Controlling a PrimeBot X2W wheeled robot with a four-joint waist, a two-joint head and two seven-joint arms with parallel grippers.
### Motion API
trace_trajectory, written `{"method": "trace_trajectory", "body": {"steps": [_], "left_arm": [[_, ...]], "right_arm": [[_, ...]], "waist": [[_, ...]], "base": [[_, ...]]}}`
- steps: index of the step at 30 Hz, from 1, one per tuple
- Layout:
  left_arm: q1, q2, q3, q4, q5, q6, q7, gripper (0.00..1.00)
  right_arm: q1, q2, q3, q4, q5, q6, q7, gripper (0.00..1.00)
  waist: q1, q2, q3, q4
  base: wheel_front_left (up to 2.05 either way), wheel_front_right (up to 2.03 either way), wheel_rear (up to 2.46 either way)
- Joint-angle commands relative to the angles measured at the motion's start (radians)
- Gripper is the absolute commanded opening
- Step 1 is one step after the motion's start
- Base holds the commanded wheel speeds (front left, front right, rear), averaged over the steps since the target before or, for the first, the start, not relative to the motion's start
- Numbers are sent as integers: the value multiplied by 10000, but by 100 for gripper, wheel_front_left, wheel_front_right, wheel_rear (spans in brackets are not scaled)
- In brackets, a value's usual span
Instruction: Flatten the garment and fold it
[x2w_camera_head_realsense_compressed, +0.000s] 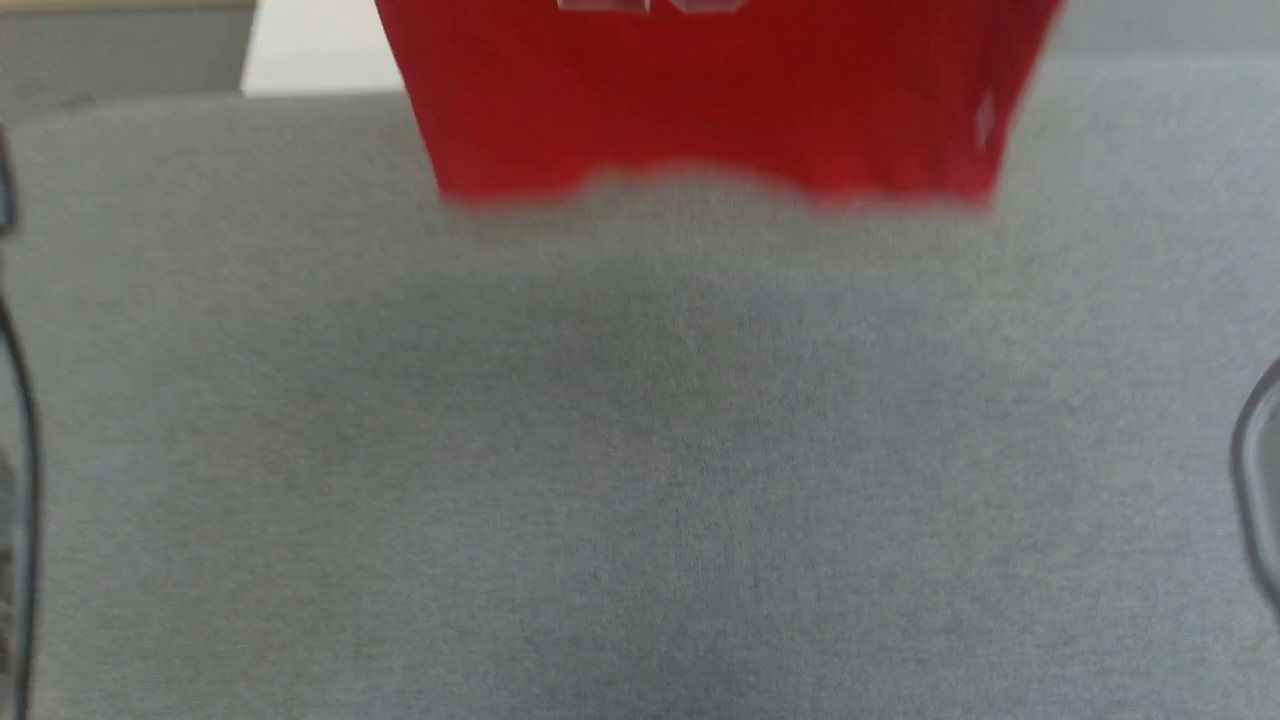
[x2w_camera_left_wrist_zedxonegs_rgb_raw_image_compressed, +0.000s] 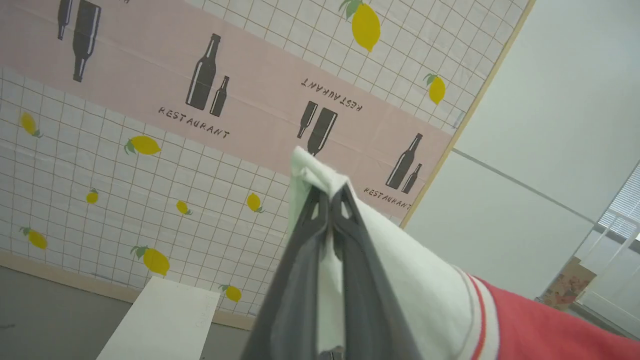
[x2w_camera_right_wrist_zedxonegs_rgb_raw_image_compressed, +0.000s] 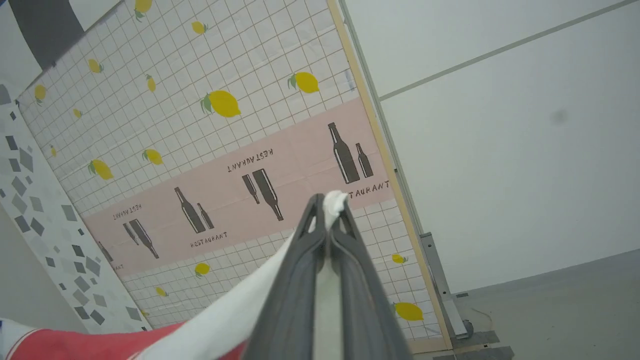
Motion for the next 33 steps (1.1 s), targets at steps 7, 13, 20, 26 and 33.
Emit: {"method": "trace_trajectory", "body": {"steps": [7, 13, 20, 26, 33], "left_arm": [[-1508, 478, -172, 645, 957, 10, -892, 0], [-1673, 349, -44, 1152, 858, -287, -1494, 0], [-938, 202, -67, 1783, 688, -843, -2043, 0], [63, -264, -169, 2173, 294, -1493, -2278, 0], [2332, -695, -589, 2077, 77, -2209, -2702, 0]], "right_arm": [[-2034, -13, -70, 1590, -516, -13, -1634, 0], [-2422, -13, 402, 2820, -271, -13, -2432, 0], [-1603, -13, 927, 3441, -55, -13, -2858, 0], [-239, -13, 1205, 3134, 564, -13, -2834, 0], [2790, -13, 1434, 1319, 1930, -13, -2549, 0]], "waist": [[0, 0, 2703, -519], [0, 0, 3470, -450], [0, 0, 3669, -194], [0, 0, 2995, 167], [0, 0, 1289, 488]], "base": [[0, 0, 0], [0, 0, 0], [0, 0, 0], [0, 0, 0], [0, 0, 0]]}}
